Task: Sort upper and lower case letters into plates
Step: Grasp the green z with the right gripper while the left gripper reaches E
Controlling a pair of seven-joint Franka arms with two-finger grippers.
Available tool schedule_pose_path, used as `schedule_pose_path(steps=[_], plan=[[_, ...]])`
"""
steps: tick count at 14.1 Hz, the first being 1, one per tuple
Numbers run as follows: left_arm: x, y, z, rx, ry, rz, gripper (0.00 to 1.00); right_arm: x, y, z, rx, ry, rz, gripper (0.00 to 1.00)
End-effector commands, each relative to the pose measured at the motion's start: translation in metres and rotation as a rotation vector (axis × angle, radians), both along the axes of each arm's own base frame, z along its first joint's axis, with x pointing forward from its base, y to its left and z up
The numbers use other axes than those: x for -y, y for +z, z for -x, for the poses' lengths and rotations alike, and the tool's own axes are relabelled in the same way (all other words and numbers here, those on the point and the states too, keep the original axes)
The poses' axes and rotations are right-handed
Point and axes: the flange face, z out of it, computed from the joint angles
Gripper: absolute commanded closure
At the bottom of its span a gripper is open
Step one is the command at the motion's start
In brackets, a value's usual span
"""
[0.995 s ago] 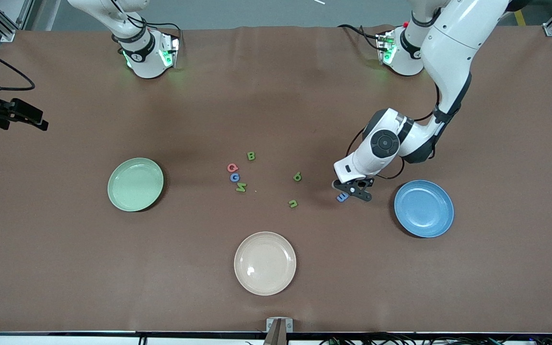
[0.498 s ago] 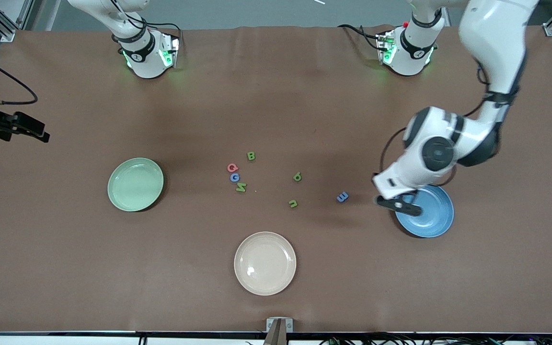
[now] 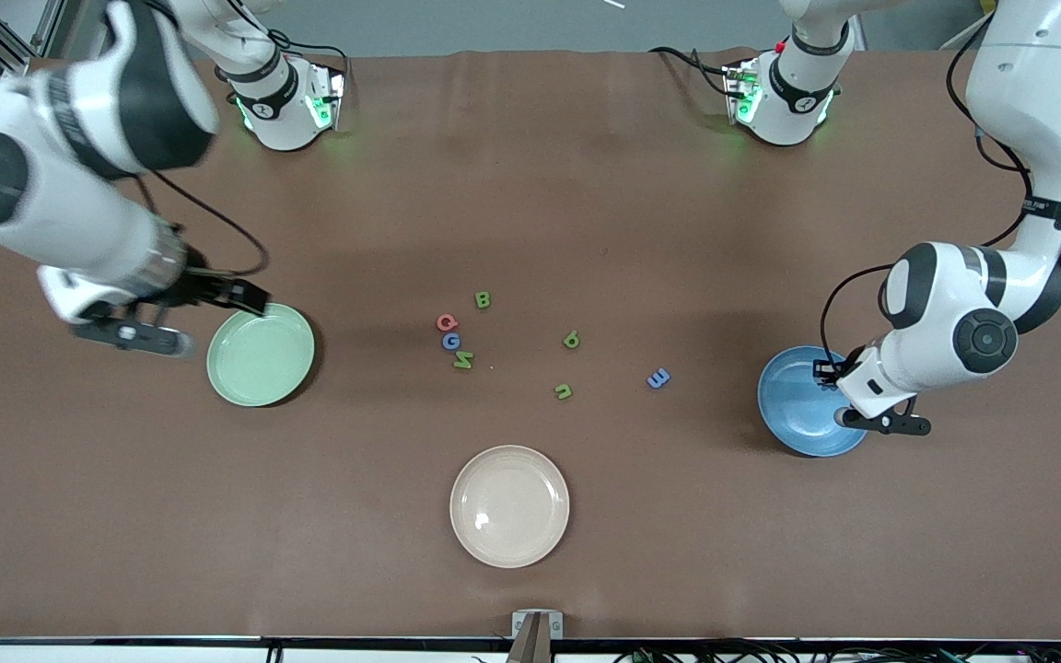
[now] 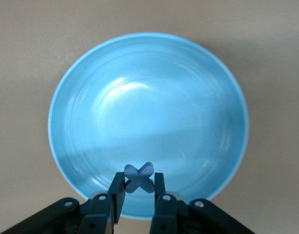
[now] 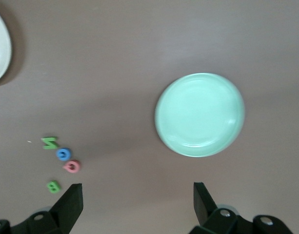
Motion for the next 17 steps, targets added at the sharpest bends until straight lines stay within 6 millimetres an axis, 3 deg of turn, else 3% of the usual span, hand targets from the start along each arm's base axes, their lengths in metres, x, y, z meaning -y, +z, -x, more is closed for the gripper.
schedule_pose_path(steps=[1, 3, 5, 8, 11, 14, 17], plan=[[-0.01, 0.0, -0.005, 0.018, 0.08, -0.015, 0.0, -0.041, -0.039, -0.008, -0.001, -0.013, -0.057, 0.0], [-0.007, 0.005, -0.007, 0.025, 0.147, -0.022, 0.0, -0.074, -0.075, -0.013, 0.022, 0.017, -0.07, 0.0], [0.021, 0.01, -0.008, 0.032, 0.198, -0.024, 0.0, -0.105, -0.113, -0.013, 0.038, 0.012, -0.062, 0.0], [0.099, 0.015, -0.012, 0.05, 0.288, -0.022, 0.0, -0.154, -0.168, -0.003, 0.072, 0.013, -0.046, 0.0], [0.152, 0.007, -0.02, 0.057, 0.451, -0.028, 0.02, -0.18, -0.214, 0.006, 0.093, 0.033, -0.027, 0.03], [0.198, -0.01, -0.009, 0.053, 0.576, -0.029, 0.03, -0.201, -0.245, 0.02, 0.105, 0.051, 0.029, 0.05], [0.228, -0.03, 0.006, 0.069, 0.741, -0.018, 0.04, -0.211, -0.255, 0.026, 0.123, 0.056, 0.048, 0.11]])
